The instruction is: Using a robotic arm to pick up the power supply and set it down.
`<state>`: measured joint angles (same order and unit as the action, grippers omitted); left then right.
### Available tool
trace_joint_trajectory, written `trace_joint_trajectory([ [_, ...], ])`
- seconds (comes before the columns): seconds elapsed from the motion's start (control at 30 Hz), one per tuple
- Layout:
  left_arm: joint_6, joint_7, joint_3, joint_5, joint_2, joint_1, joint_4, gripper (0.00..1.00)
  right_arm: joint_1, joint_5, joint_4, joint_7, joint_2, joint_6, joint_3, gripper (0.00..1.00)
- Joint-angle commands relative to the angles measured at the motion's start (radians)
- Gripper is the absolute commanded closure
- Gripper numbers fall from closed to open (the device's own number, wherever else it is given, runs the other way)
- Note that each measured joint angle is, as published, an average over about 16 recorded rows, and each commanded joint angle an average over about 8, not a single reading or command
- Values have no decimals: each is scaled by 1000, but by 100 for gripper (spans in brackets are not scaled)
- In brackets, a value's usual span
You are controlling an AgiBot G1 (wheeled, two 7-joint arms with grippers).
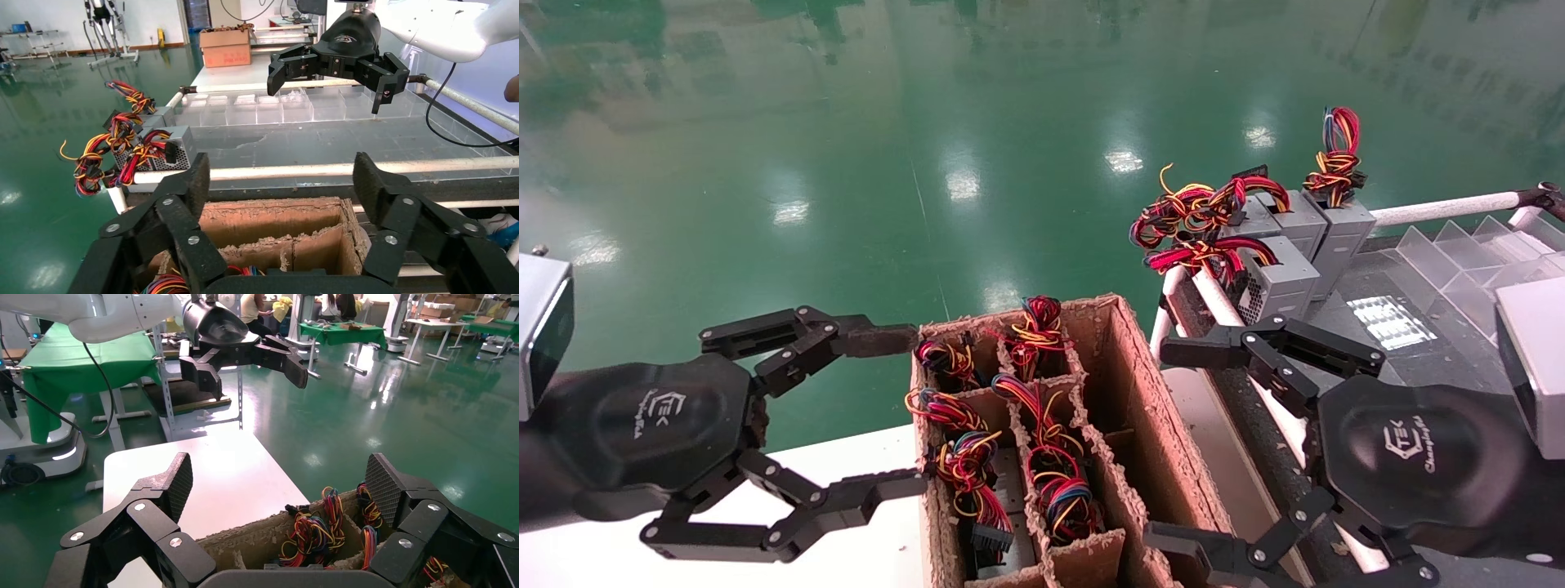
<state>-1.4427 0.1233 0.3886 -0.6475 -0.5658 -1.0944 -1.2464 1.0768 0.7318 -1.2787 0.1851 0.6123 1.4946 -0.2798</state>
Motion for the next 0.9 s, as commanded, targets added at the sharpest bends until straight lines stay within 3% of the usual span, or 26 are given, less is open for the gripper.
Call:
trace_joint_trajectory([
  [0.03, 0, 0, 0, 0, 0, 0, 0, 100, 0, 0, 0, 0, 0, 0, 0, 0],
  [0.9, 0, 0, 0, 0, 0, 0, 0, 100, 0, 0, 0, 0, 0, 0, 0, 0],
])
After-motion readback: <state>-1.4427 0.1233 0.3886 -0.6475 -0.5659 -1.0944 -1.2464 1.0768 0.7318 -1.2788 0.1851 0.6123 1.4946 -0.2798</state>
